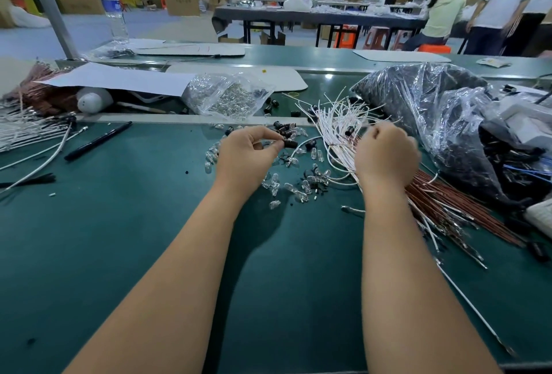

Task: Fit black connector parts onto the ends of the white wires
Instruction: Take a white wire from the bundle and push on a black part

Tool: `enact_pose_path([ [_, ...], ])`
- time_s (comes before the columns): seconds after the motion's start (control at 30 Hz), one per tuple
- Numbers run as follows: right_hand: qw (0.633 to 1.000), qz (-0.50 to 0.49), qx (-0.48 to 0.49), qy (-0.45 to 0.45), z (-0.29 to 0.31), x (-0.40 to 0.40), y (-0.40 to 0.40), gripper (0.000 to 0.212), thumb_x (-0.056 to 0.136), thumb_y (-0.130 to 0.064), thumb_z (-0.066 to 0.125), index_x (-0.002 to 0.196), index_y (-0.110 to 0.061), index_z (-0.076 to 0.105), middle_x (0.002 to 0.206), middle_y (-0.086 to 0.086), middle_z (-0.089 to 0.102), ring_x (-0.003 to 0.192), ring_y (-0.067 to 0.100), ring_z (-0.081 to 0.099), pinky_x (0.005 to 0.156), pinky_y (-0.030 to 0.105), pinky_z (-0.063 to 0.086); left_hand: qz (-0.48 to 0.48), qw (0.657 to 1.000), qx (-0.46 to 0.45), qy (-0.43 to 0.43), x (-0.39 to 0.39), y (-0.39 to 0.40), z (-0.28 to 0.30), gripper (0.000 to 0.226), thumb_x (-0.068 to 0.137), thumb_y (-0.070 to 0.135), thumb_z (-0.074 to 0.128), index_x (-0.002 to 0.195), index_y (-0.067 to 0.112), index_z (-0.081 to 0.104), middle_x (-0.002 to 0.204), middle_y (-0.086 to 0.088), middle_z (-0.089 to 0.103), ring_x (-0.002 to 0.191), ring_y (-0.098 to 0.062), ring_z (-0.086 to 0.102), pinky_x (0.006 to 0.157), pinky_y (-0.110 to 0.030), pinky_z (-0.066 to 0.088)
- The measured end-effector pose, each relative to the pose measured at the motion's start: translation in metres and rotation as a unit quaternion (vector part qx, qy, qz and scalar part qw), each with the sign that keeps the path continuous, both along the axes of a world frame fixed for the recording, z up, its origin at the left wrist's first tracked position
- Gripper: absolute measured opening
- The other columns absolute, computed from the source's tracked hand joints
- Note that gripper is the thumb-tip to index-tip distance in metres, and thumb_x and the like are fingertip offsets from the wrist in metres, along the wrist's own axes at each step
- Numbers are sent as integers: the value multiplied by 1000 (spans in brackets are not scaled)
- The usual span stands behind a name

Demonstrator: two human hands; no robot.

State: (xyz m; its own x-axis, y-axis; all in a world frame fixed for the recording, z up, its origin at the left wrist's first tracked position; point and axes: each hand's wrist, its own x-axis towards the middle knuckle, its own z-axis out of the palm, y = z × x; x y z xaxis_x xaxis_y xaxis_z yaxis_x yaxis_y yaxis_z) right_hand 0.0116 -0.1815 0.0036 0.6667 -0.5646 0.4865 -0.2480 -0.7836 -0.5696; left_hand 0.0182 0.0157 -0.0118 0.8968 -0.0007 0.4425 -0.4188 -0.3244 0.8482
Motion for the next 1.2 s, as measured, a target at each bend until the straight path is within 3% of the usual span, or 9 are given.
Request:
enact_pose_path([
  [0.1, 985, -79, 6, 150, -4, -6, -10, 30, 89, -18, 44, 112, -8, 60, 127, 17, 54, 118, 34, 43, 98, 45, 32, 9, 1000, 18, -1, 2, 0, -2, 9, 84, 17, 71, 79, 24, 72, 50, 4, 41, 45, -8, 30, 50, -24, 26],
  [0.2, 980, -73, 20, 183, -4, -6, -11, 30, 88, -19, 47, 114, -7, 59, 131, 16, 52, 123, 35, 40, 102, 45, 28, 11, 1000, 22, -1, 3, -1, -3, 9, 85, 18, 71, 79, 24, 72, 51, 3, 43, 47, -10, 32, 51, -24, 27],
  [0.4, 986, -94, 47, 130, -6, -4, -10, 24, 86, -15, 52, 107, -12, 64, 120, 12, 60, 119, 34, 47, 103, 46, 28, 10, 1000, 29, 0, 4, 1, -2, 4, 85, 18, 71, 83, 20, 74, 67, -18, 62, 56, -16, 43, 57, -30, 36],
  [0.6, 991, -120, 52, 32, -3, -4, -8, 20, 87, -10, 53, 97, -14, 69, 111, 8, 65, 110, 30, 51, 95, 43, 31, 38, 998, 29, -40, 3, 2, 2, 11, 83, 17, 73, 81, 28, 72, 89, -13, 65, 78, -22, 57, 72, -32, 48],
  [0.73, 988, -130, 49, -61, 1, -5, -7, 25, 90, -7, 47, 105, -12, 67, 110, 7, 65, 103, 26, 53, 90, 39, 38, 42, 998, 20, -30, 4, 2, 2, 7, 84, 16, 71, 84, 23, 73, 93, -12, 64, 80, -24, 59, 72, -31, 49],
  [0.8, 985, -83, 60, -142, 6, -4, -2, 22, 94, -6, 44, 105, -8, 62, 101, 5, 64, 88, 19, 52, 80, 30, 44, 40, 999, 1, -17, 4, 2, 1, 5, 85, 15, 70, 85, 19, 72, 88, -6, 66, 76, -15, 61, 69, -26, 51],
  [0.9, 980, 51, 40, -186, 10, -1, 17, 19, 93, 1, 45, 100, -5, 61, 88, 2, 59, 78, 12, 49, 63, 10, 32, 46, 998, -32, 6, 5, 2, 1, 6, 87, 13, 67, 84, 18, 70, 73, 6, 64, 60, 4, 55, 60, -12, 46],
  [1.03, 975, 186, 10, -123, 1, 3, 51, 28, 92, 1, 48, 105, -11, 69, 92, 4, 66, 84, 11, 48, 77, 20, 40, 42, 996, -72, 33, 8, 10, 2, 8, 89, 15, 66, 85, 22, 68, 80, 0, 67, 71, -8, 58, 70, -22, 51],
  [1.2, 975, 201, 57, -80, -3, 2, 57, 19, 91, -18, 59, 95, -29, 74, 82, -3, 56, 86, 17, 47, 80, 31, 36, 46, 994, -94, 43, 10, 18, 2, 8, 90, 13, 65, 85, 19, 68, 64, 10, 60, 48, 6, 48, 50, -9, 39],
])
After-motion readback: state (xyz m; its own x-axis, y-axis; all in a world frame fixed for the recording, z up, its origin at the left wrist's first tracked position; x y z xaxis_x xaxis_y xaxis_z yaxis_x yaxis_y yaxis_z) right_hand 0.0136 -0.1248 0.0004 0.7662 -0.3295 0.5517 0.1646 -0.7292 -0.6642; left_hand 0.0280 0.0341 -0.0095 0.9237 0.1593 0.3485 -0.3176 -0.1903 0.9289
